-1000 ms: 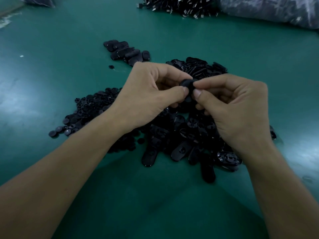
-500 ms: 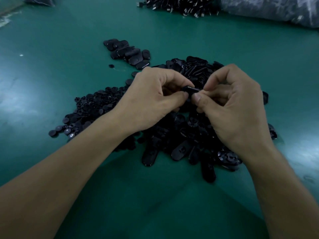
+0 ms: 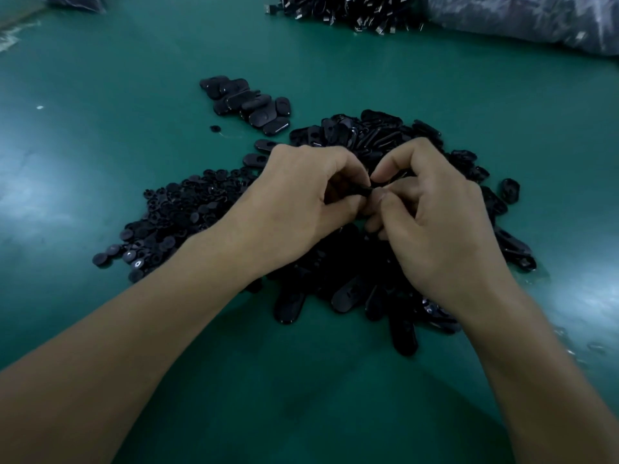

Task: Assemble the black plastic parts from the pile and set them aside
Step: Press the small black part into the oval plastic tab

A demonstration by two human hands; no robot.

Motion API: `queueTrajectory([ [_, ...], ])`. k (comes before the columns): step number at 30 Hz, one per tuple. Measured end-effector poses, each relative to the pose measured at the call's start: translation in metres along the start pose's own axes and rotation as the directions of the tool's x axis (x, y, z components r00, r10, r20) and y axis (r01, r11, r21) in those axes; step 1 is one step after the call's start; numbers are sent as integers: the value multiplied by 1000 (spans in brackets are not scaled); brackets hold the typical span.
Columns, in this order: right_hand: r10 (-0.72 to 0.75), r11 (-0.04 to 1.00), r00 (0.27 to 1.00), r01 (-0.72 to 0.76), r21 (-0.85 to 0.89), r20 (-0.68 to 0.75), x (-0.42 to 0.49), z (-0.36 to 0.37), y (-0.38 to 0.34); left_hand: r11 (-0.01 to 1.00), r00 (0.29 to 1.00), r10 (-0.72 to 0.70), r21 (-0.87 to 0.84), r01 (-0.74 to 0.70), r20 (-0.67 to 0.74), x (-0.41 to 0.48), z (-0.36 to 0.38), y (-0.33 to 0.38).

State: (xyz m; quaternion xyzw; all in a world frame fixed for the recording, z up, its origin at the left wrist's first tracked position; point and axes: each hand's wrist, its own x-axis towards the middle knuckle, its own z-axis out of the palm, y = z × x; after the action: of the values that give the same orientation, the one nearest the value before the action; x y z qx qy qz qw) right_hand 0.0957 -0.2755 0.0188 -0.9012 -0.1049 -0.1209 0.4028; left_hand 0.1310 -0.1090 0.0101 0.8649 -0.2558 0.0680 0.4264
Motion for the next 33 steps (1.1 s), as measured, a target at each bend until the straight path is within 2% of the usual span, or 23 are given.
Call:
queueTrajectory([
  [5,-65,998,996,65,0,-59,0,-3,-4,999,996,34,0,-34,-83,-1,1,3],
  [9,-53,999,993,52,-4,-103,2,-1,2,1000,997,-7,-19,6,-81,-1,4,4],
  [11,-56,998,990,52,-35,-131,2,-1,6,991,995,-75,-113,67,-69,1,4,3],
  [13,-49,998,990,44,-47,-133,3,-4,10,951,987,-157,-275,140,-39,4,2,3],
  [16,10,986,997,2,165,-72,7,-8,12,853,978,-208,-487,190,17,7,-5,1],
  [18,42,949,999,-29,313,-33,8,-10,11,802,974,-216,-557,216,66,6,-7,1],
  [22,76,889,996,-51,454,-36,6,-10,9,777,975,-180,-590,220,127,6,-6,1],
  [33,98,888,995,-71,455,-36,6,-9,12,791,975,-181,-571,222,129,5,-8,1],
])
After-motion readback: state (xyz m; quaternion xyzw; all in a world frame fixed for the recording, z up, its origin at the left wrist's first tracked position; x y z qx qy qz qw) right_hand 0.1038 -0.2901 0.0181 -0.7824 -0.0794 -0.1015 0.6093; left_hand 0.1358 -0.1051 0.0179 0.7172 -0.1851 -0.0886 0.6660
